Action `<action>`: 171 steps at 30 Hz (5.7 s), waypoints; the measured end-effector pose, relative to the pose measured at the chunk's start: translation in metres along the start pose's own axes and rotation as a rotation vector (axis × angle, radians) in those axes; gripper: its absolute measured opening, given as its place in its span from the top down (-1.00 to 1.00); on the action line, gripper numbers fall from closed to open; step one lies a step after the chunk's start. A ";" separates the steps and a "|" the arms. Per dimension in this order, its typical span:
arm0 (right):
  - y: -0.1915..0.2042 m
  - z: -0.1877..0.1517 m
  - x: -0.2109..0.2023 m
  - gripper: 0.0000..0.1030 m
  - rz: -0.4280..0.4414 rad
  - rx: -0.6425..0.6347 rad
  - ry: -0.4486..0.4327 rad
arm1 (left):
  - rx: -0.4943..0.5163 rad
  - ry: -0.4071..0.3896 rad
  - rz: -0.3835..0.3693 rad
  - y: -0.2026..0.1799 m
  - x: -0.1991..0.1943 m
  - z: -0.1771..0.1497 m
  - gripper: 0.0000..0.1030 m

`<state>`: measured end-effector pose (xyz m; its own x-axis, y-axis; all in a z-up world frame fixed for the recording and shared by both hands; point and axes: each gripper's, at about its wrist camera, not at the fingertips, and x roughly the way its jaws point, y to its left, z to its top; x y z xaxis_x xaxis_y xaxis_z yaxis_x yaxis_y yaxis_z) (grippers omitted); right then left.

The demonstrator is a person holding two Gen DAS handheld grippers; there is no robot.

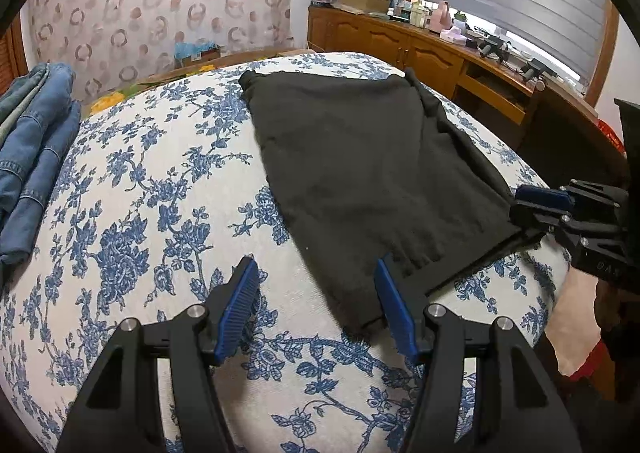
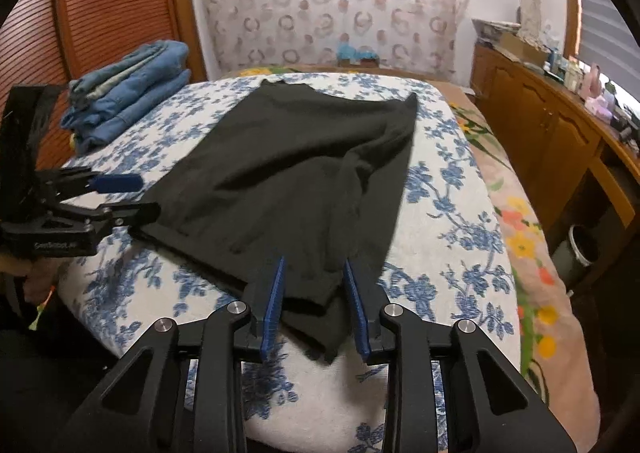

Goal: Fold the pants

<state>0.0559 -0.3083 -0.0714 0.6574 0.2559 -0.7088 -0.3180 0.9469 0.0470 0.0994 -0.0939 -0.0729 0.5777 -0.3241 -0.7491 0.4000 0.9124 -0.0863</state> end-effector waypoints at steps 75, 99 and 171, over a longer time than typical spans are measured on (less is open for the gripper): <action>-0.004 -0.020 -0.006 0.60 0.056 0.069 -0.023 | -0.001 -0.024 -0.039 -0.014 0.002 -0.004 0.20; -0.003 -0.017 -0.008 0.87 0.074 0.070 -0.043 | -0.002 -0.020 -0.090 -0.019 -0.005 -0.007 0.83; 0.087 0.129 0.018 0.91 0.194 -0.244 -0.108 | -0.042 -0.180 0.073 0.065 -0.096 0.043 0.97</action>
<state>0.1282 -0.1965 0.0107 0.6331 0.4585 -0.6237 -0.5902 0.8072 -0.0057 0.1008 -0.0147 0.0215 0.7231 -0.2930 -0.6255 0.3249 0.9434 -0.0663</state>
